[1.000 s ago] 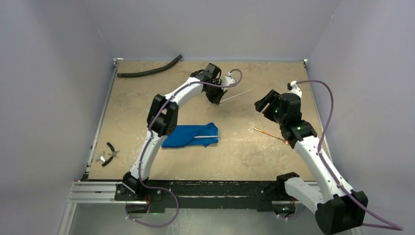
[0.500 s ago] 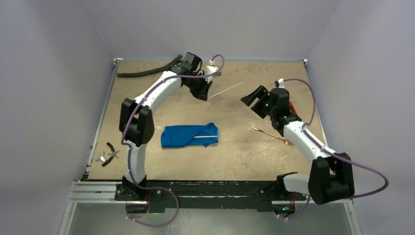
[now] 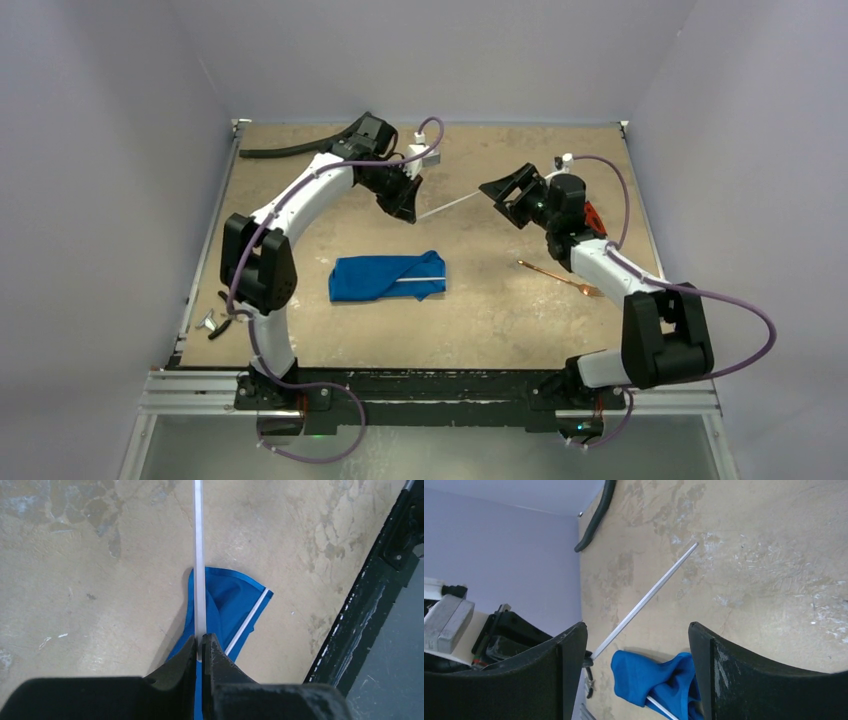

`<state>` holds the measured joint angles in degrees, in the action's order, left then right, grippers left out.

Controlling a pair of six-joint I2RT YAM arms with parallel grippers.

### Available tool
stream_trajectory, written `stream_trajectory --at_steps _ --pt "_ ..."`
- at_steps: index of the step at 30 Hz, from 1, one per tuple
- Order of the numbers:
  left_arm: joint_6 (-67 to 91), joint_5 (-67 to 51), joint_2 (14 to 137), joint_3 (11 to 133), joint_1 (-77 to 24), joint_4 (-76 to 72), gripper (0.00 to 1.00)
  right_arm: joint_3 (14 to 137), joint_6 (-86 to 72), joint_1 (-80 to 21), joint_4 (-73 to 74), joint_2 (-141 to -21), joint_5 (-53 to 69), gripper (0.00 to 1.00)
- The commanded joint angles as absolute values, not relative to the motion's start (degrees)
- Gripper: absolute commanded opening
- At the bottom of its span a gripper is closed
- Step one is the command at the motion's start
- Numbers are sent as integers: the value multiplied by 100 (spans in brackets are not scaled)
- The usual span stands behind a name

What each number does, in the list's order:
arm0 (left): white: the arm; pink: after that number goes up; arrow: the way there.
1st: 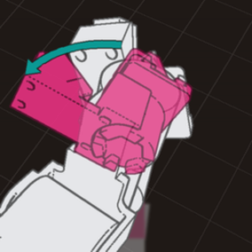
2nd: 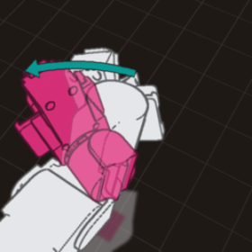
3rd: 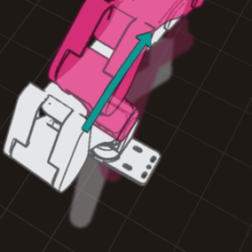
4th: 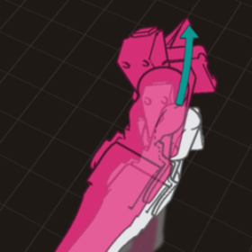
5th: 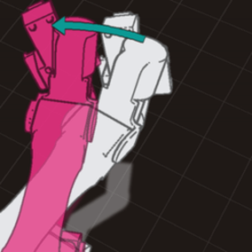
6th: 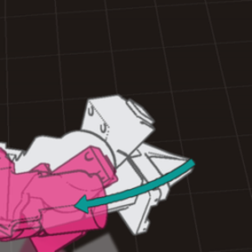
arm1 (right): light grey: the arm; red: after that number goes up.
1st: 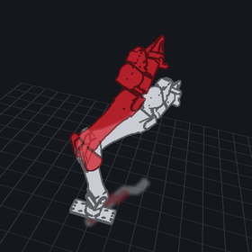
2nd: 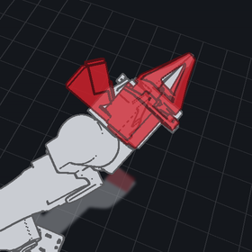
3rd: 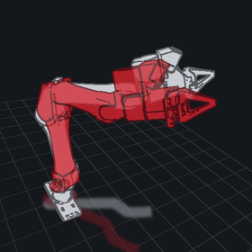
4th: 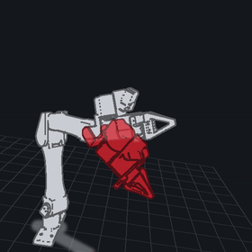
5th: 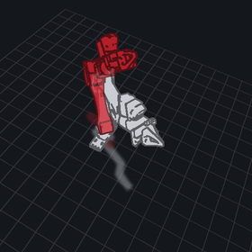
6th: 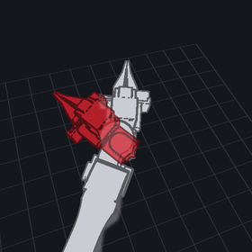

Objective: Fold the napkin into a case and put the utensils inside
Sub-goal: Pass from the left arm to the right

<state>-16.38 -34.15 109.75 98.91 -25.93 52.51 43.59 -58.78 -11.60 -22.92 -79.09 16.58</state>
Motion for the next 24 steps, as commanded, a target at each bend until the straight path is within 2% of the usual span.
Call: stream_trajectory --at_steps 1,11,14,18,22,24 --pt "-1495 -3822 10431 9825 -2593 5310 0 4465 -6174 -1151 -2799 -8072 1957 76" --pt "-1491 -4119 10272 9681 -2593 5433 0 4616 -6515 -1187 -3231 -8395 2085 74" --pt "-1518 -4160 10228 9636 -2593 5473 0 4731 -6622 -1216 -3380 -8570 2126 71" --pt "-1522 -4176 10178 9615 -2593 5502 0 4800 -6732 -1248 -3521 -8695 2153 56" --pt "-1519 -4211 10148 9585 -2596 5510 0 4810 -6779 -1257 -3561 -8731 2203 31" --pt "-1516 -4264 10143 9580 -2593 5506 0 4776 -6797 -1257 -3568 -8728 2204 23"
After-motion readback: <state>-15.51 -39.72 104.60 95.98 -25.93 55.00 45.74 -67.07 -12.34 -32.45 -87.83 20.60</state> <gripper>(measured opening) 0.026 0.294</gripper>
